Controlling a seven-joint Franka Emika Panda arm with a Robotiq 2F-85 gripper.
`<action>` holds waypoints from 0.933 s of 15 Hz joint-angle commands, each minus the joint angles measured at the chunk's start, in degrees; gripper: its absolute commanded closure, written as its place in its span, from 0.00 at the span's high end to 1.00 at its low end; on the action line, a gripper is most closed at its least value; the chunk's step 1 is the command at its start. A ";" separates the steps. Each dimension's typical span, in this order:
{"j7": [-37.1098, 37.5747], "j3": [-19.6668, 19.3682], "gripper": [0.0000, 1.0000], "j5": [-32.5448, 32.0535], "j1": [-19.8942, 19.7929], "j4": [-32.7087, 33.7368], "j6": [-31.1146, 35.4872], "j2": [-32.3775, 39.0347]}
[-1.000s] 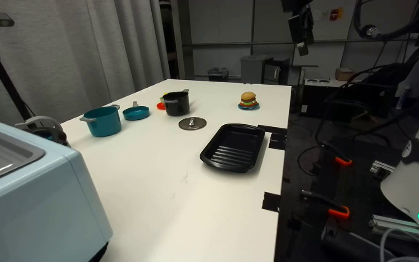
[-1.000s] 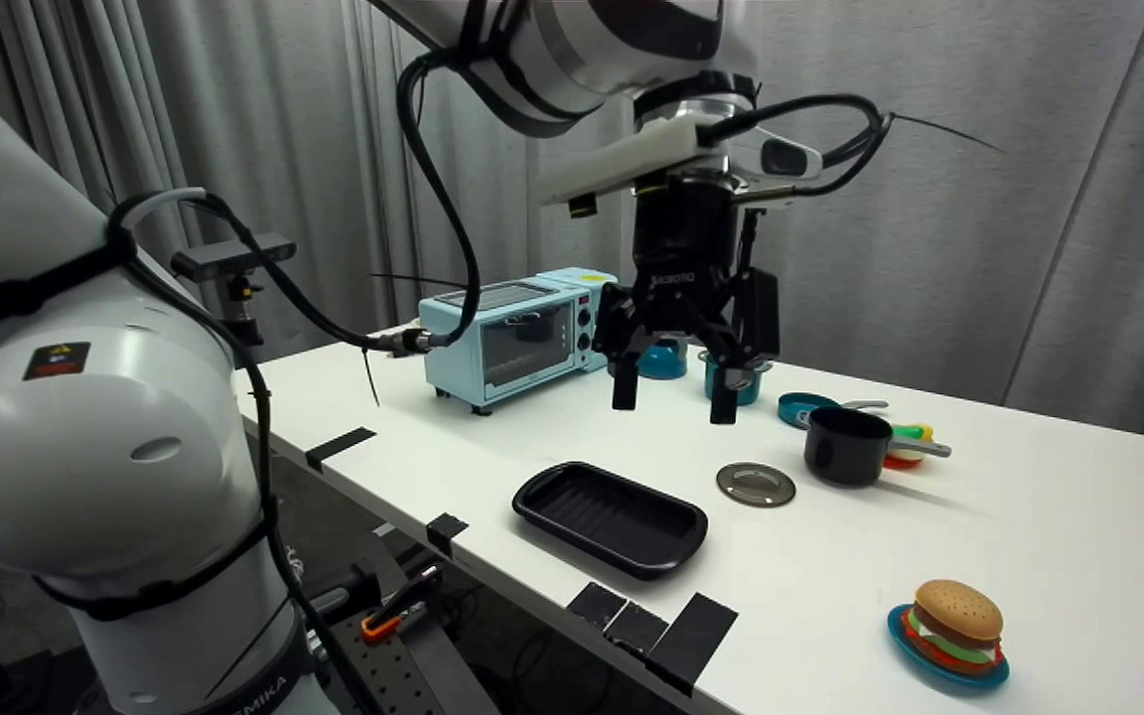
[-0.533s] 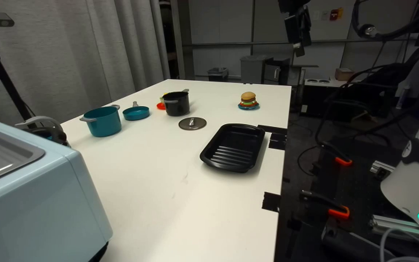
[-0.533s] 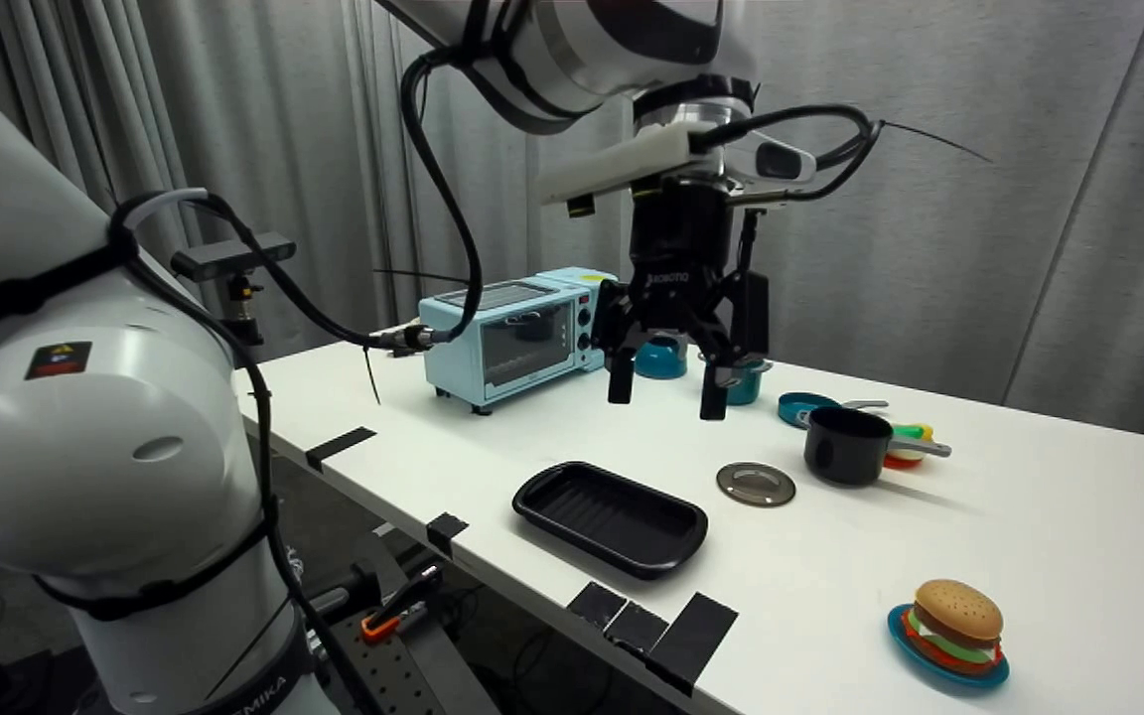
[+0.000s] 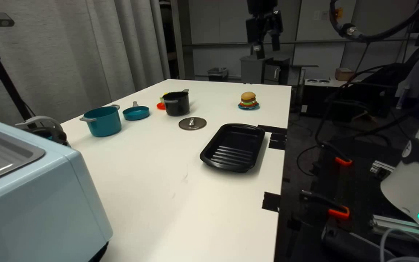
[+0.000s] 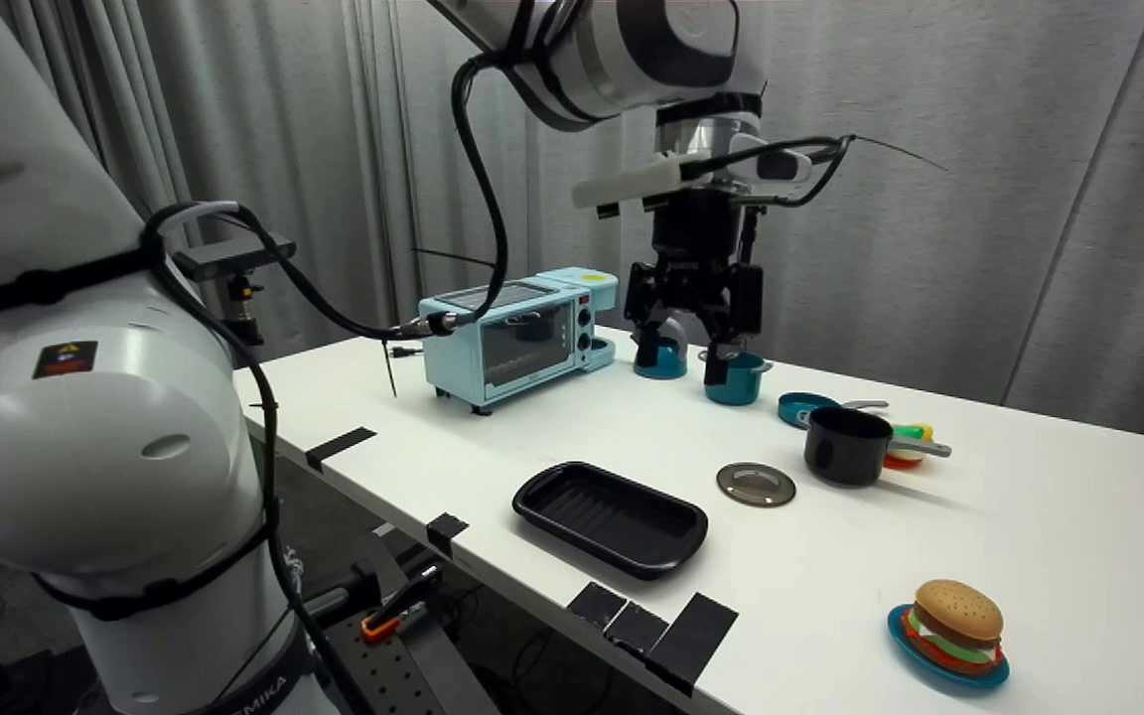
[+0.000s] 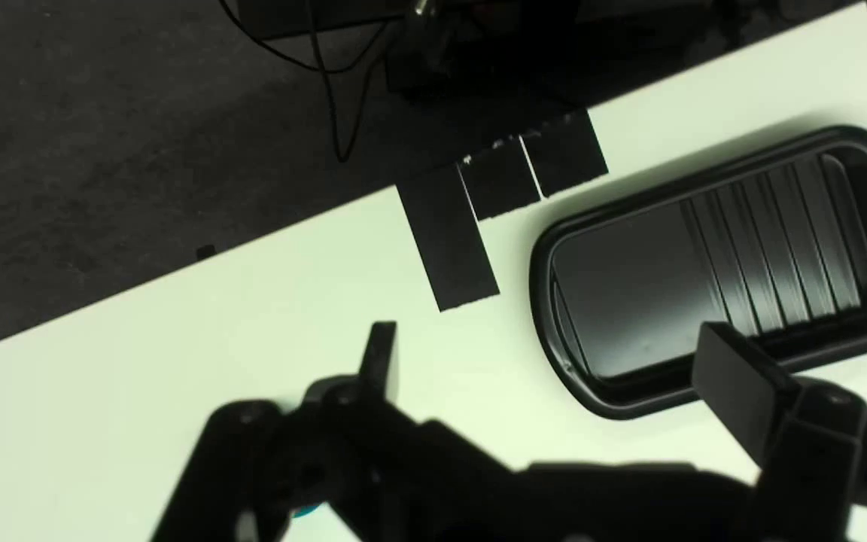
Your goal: Put the black lid on top of the black pot
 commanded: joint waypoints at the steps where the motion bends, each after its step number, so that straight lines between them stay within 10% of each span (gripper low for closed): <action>1: 4.35 0.27 1.00 3.15 0.10 5.59 4.39 7.71; 14: 17.46 2.56 1.00 7.83 3.90 12.25 16.72 20.71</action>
